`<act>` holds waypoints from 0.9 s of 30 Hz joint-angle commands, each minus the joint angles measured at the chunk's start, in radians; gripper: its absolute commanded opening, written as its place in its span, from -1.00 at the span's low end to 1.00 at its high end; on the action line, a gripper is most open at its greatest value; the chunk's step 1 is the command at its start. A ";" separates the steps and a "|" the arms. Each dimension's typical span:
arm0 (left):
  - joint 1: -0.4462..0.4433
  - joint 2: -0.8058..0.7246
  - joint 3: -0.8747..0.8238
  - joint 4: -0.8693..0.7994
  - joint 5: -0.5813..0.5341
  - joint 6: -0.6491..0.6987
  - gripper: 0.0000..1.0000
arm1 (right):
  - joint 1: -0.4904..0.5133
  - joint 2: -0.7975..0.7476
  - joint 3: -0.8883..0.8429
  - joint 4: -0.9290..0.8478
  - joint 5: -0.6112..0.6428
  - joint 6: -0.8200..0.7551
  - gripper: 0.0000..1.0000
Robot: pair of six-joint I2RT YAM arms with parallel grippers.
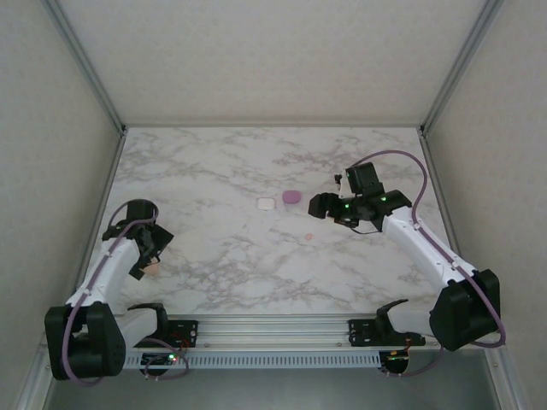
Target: Insert the wireless bluetooth earbuds into the charging case
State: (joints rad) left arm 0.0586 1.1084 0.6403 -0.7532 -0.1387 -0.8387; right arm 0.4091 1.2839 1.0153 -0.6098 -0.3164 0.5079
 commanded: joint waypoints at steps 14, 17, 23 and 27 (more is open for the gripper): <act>0.035 0.102 -0.054 0.040 0.000 -0.070 0.56 | -0.008 0.002 0.056 -0.047 0.002 -0.013 0.51; 0.037 0.129 -0.054 0.061 0.012 -0.062 0.40 | -0.008 -0.004 0.054 -0.051 0.007 -0.006 0.51; 0.038 0.169 -0.044 0.071 0.031 -0.034 0.02 | -0.008 -0.017 0.051 -0.059 0.017 0.004 0.51; 0.036 0.164 -0.041 0.062 0.031 -0.018 -0.10 | -0.008 -0.025 0.048 -0.061 0.020 0.007 0.51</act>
State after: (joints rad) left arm 0.0872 1.2743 0.5922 -0.6807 -0.1127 -0.8639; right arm 0.4080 1.2808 1.0420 -0.6514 -0.3099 0.5091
